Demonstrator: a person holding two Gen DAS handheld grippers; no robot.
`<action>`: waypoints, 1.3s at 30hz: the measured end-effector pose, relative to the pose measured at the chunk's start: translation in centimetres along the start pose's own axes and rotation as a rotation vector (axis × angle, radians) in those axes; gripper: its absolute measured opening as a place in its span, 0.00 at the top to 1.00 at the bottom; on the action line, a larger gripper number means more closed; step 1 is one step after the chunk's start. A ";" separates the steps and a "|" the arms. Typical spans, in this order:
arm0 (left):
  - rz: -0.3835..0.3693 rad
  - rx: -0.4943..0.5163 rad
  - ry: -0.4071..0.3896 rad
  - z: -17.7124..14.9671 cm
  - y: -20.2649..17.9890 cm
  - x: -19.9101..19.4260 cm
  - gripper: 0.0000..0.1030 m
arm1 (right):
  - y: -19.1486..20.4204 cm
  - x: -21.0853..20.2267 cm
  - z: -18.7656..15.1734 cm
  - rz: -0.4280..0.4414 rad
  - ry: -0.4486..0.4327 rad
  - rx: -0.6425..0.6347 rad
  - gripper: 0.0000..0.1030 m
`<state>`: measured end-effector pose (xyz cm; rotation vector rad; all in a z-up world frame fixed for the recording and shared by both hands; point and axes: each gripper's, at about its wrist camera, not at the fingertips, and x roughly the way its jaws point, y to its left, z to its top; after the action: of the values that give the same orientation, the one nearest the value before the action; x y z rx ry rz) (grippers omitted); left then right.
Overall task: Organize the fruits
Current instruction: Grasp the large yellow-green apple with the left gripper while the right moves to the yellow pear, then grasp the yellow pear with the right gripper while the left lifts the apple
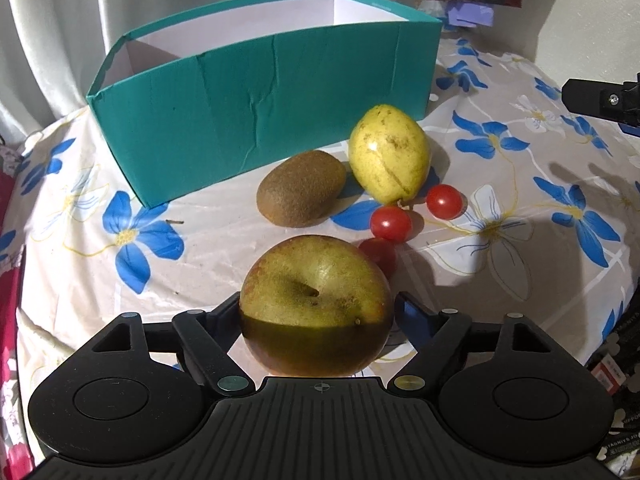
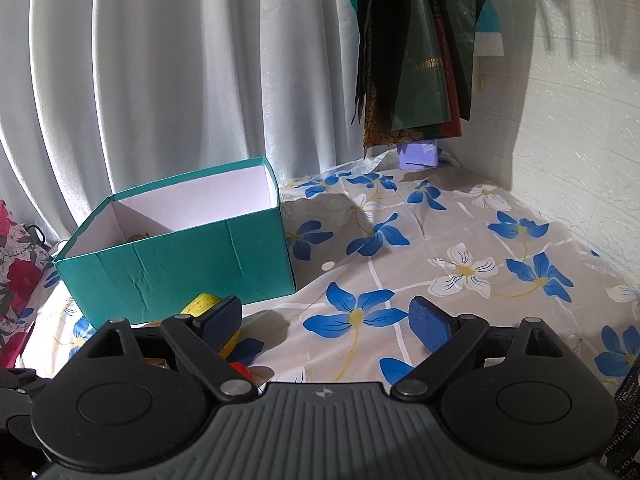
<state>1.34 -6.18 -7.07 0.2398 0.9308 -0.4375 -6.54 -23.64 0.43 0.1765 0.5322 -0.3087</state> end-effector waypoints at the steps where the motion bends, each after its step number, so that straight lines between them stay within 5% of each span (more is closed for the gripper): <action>1: -0.003 -0.007 0.007 0.0 0.1 0.1 0.18 | 0.0 0.1 0.0 0.001 0.001 -0.001 0.12; 23: -0.002 0.007 0.013 0.2 0.2 0.9 0.24 | 1.2 1.7 0.0 0.044 0.036 -0.033 0.12; 39: 0.072 -0.019 -0.055 0.2 2.1 -3.2 0.24 | 5.3 5.7 -0.5 0.142 0.104 -0.133 0.12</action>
<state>0.79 -3.61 -4.29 0.2421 0.8694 -0.3675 -0.31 -19.95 -2.53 0.1010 0.6377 -0.1258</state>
